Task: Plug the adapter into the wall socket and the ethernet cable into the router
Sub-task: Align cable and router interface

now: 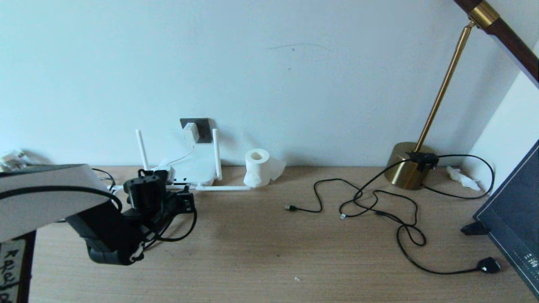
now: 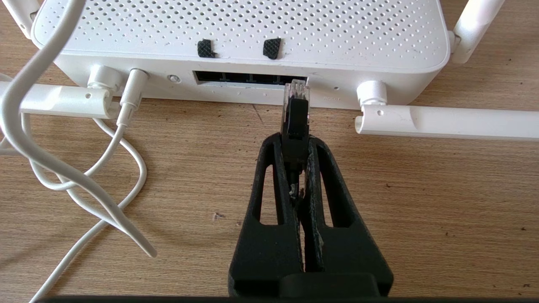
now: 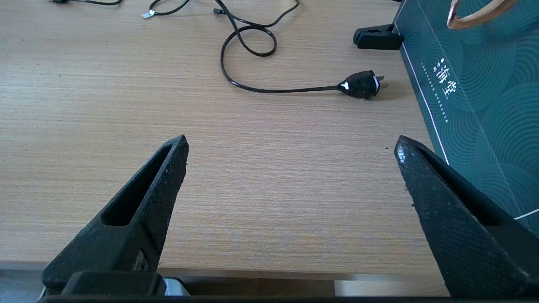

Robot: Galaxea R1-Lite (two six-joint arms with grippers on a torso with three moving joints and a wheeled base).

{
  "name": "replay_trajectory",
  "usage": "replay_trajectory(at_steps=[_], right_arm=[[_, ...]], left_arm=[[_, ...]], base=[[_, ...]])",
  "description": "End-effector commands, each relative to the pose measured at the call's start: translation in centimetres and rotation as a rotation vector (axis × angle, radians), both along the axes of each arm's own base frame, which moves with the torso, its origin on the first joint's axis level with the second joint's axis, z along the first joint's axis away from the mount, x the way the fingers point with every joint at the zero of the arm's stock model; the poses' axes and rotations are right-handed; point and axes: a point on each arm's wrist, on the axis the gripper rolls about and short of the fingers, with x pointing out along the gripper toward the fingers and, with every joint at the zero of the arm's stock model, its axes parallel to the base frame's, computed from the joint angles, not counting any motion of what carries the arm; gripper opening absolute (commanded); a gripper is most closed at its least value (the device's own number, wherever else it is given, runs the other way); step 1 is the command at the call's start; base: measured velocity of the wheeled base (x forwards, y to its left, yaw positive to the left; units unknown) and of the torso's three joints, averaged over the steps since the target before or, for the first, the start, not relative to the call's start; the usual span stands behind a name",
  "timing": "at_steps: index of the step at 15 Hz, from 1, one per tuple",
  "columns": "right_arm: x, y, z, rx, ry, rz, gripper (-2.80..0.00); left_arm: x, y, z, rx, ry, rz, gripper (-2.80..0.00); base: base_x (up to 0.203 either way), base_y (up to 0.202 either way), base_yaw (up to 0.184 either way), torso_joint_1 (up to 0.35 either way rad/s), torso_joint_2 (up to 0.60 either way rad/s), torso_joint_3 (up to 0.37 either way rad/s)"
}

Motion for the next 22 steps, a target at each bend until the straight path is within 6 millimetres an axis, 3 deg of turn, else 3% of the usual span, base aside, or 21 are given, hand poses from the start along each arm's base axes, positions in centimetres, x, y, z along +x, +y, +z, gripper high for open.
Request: replay_trajectory(at_steps=[1,22], right_arm=[[0.01,0.0,-0.01,-0.001,0.003,0.0,0.0],[0.01,0.0,-0.01,0.0,0.003,0.0,0.0]], left_arm=[[0.03,0.03,0.17,-0.001,-0.01,0.002,-2.8],[0.24,0.29,-0.03,-0.003,-0.008,0.005,-2.8]], base=[[0.0,0.0,0.0,0.0,0.0,0.0],[0.0,0.0,0.0,0.0,0.0,0.0]])
